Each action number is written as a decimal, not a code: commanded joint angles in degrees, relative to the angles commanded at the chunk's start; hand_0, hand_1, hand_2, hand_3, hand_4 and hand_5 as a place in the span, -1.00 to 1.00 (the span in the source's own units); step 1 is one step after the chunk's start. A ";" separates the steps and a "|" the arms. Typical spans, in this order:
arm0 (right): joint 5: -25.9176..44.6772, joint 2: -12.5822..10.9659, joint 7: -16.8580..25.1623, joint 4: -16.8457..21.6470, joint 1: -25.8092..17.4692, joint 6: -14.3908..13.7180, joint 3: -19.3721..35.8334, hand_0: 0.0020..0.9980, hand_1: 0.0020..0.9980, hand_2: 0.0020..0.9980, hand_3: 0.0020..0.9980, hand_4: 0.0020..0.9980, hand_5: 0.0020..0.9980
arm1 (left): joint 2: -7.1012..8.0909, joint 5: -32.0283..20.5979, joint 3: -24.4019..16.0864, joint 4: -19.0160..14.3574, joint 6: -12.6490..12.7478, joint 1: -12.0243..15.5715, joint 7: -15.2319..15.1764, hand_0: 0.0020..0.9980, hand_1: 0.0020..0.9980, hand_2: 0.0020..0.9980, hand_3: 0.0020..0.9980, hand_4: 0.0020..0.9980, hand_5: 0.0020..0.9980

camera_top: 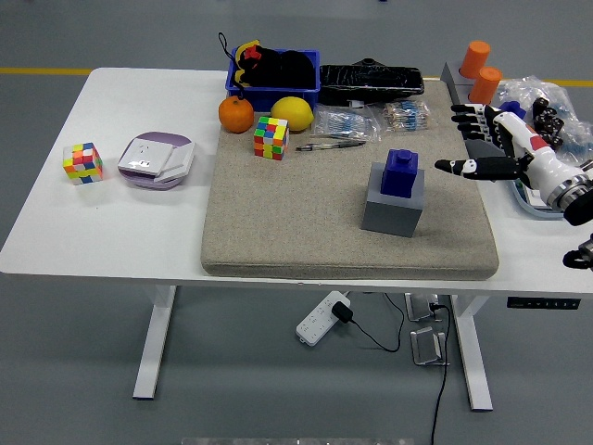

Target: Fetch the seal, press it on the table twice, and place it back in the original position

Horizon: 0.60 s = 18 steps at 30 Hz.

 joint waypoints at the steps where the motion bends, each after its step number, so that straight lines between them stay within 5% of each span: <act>1: 0.01 0.09 0.01 -0.12 0.14 -0.04 -0.24 0.87 0.86 0.87 0.93 1.00 -0.60 | 0.00 0.00 0.01 0.00 0.00 0.00 0.00 0.44 0.39 0.37 0.44 0.26 -0.53; 18: 4.43 3.23 6.63 -8.36 7.09 -5.47 -12.69 0.83 0.83 0.86 0.87 1.00 -0.73 | -0.26 -0.29 0.95 -0.05 -0.07 -0.57 0.02 0.44 0.39 0.37 0.44 0.26 -0.53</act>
